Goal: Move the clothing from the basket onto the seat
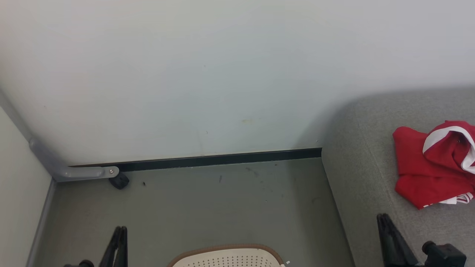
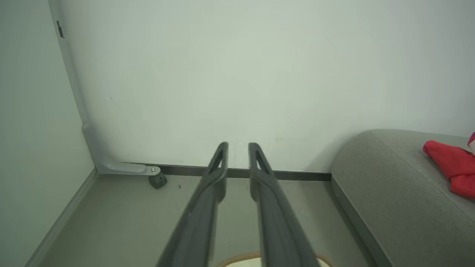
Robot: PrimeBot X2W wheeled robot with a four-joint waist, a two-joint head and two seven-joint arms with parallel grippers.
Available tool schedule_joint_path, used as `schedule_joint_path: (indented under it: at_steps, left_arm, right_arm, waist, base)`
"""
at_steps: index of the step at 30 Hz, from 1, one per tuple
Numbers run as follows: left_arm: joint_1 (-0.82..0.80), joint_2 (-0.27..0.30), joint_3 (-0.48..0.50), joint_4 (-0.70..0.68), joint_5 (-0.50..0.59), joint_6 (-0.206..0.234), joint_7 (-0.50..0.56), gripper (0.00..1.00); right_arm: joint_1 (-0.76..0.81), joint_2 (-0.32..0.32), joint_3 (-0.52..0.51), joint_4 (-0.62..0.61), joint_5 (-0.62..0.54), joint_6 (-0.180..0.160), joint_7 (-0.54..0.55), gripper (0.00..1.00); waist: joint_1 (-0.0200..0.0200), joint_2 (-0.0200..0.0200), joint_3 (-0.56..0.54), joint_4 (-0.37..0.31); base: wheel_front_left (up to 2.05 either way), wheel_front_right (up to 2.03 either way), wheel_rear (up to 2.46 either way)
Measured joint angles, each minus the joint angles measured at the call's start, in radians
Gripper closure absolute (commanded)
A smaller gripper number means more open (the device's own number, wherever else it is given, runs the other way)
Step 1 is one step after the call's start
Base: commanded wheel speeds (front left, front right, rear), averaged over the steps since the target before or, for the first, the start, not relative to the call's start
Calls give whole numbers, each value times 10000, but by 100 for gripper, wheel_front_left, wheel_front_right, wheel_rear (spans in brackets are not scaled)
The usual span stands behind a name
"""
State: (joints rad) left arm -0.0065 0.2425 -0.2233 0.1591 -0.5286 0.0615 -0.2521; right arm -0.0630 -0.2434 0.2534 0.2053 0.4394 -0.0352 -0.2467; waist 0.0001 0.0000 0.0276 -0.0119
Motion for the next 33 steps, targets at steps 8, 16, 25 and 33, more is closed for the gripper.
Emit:
schedule_joint_path:
  at_steps: [8, 16, 25, 33]
  left_arm:
    - [180, -226, 117, 276, -395, -92, 209, 100]
    - [155, -345, 362, 332, -1258, -192, 539, 100]
    - [140, -545, 667, 474, -2289, -366, 901, 100]
    - [91, -675, 936, 564, -3170, -539, 1208, 100]
  right_arm:
    - [255, 222, -163, 276, 385, 17, 180, 100]
    - [248, 387, -479, 313, 1417, 178, 525, 100]
    - [159, 548, -853, 380, 2522, 324, 884, 100]
    - [138, 704, -1175, 458, 3467, 443, 1172, 100]
  waist:
    - [0, 0, -12, 6]
    - [1, 0, -35, 16]
    - [0, 0, -60, 27]
    - [0, 0, -81, 36]
  base:
    - [0, 0, 0]
    - [0, 0, 0]
    - [0, 0, 0]
    - [0, 0, 0]
